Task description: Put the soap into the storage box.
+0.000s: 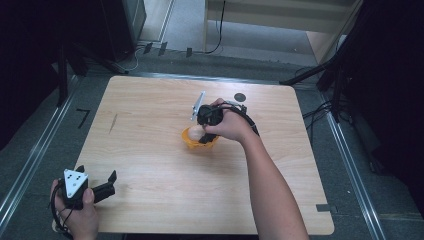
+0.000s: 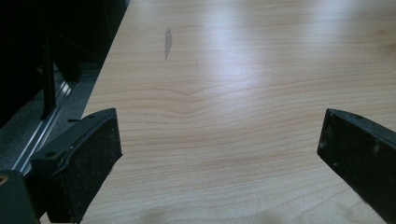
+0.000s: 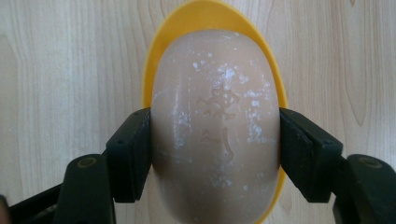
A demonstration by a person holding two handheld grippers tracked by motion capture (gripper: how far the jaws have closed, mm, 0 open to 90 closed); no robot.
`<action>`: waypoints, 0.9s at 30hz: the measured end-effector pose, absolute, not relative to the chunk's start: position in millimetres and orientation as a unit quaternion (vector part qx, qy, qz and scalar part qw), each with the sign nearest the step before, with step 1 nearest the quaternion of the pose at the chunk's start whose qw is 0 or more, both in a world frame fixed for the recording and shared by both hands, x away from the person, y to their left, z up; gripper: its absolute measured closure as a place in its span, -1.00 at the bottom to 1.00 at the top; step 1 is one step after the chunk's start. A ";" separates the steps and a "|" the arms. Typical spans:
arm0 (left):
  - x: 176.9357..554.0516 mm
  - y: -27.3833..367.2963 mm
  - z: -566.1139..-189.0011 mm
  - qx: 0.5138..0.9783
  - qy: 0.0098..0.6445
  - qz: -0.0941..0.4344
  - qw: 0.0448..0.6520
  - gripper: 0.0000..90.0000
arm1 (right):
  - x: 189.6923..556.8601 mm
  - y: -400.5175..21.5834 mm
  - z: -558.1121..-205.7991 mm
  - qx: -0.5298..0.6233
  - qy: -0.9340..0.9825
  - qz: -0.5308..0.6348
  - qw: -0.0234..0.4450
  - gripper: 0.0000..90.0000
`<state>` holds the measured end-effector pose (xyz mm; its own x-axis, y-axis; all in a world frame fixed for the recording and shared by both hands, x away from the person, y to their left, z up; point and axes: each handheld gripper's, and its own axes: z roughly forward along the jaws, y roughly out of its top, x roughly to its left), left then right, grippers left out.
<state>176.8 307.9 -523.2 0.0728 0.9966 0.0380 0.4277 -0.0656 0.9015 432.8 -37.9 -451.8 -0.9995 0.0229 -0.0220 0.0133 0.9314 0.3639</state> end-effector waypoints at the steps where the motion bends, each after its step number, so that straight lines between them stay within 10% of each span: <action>1: 176.7 307.9 -523.1 0.626 0.569 0.375 0.379 -1.00 | 432.0 -38.3 -452.0 0.016 0.983 0.181 0.008 -0.26; 27: 176.8 307.5 -523.1 0.629 0.568 0.376 0.375 -1.00 | 410.7 -100.5 -444.4 0.146 0.953 0.266 0.019 -0.72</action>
<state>176.8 307.5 -523.1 0.0723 0.9963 0.0472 0.4311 -0.0739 0.8993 410.7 -100.5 -444.4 -0.9568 0.2877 0.0422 0.2679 0.8155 0.5130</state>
